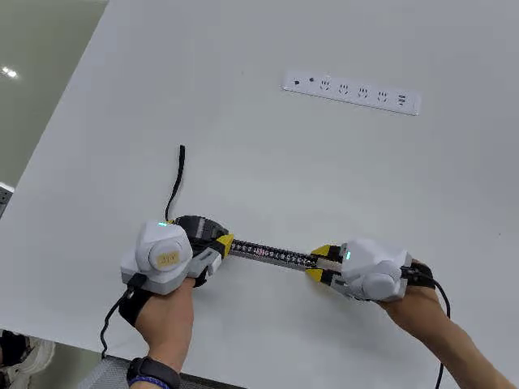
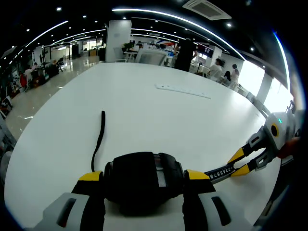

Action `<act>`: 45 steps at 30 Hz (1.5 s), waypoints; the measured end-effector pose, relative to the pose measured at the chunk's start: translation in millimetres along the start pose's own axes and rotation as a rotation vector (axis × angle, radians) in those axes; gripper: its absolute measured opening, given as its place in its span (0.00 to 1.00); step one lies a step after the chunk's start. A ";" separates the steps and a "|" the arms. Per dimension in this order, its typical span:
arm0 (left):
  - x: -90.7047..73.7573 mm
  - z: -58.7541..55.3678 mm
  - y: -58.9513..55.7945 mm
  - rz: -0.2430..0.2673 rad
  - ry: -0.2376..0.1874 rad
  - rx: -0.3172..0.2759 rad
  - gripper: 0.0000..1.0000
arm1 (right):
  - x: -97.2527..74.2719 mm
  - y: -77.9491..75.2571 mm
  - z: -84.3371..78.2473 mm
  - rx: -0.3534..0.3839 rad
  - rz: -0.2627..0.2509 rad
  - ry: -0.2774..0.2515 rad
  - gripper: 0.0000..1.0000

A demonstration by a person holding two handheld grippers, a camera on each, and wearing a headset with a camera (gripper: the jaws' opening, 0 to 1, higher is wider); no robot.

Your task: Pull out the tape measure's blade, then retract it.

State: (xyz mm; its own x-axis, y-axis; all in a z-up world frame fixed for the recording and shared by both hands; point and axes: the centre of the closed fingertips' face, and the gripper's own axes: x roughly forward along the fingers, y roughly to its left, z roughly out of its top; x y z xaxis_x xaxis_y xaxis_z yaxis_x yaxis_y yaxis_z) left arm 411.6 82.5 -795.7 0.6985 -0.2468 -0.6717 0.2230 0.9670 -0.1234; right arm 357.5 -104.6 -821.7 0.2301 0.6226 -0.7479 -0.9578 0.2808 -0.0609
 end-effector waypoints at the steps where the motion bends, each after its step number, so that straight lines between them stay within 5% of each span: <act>1: 0.0 -0.3 -0.2 -0.001 0.003 0.004 0.62 | 0.1 -1.0 0.1 0.000 -0.001 -0.002 0.14; 32: 4.9 1.1 -1.9 -0.035 -0.010 0.009 0.66 | -2.8 -2.7 -3.4 0.086 0.022 -0.064 0.14; 35: 3.8 2.2 -2.4 -0.028 -0.033 0.030 0.65 | -1.0 -3.6 -3.2 0.118 0.014 -0.075 0.13; 37: 3.6 2.1 -2.1 -0.030 -0.036 0.028 0.64 | -1.7 -4.3 -1.3 0.208 0.005 -0.107 0.13; 45: 2.6 2.2 -2.5 -0.046 -0.027 -0.004 0.64 | 1.5 -5.3 0.4 0.195 0.001 -0.108 0.12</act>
State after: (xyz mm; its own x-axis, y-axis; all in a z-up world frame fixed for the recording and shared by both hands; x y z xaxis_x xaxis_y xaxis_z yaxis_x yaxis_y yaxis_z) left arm 414.3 79.3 -795.6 0.7060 -0.2926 -0.6450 0.2529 0.9548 -0.1564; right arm 363.0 -104.8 -822.2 0.2566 0.6945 -0.6721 -0.9091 0.4095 0.0762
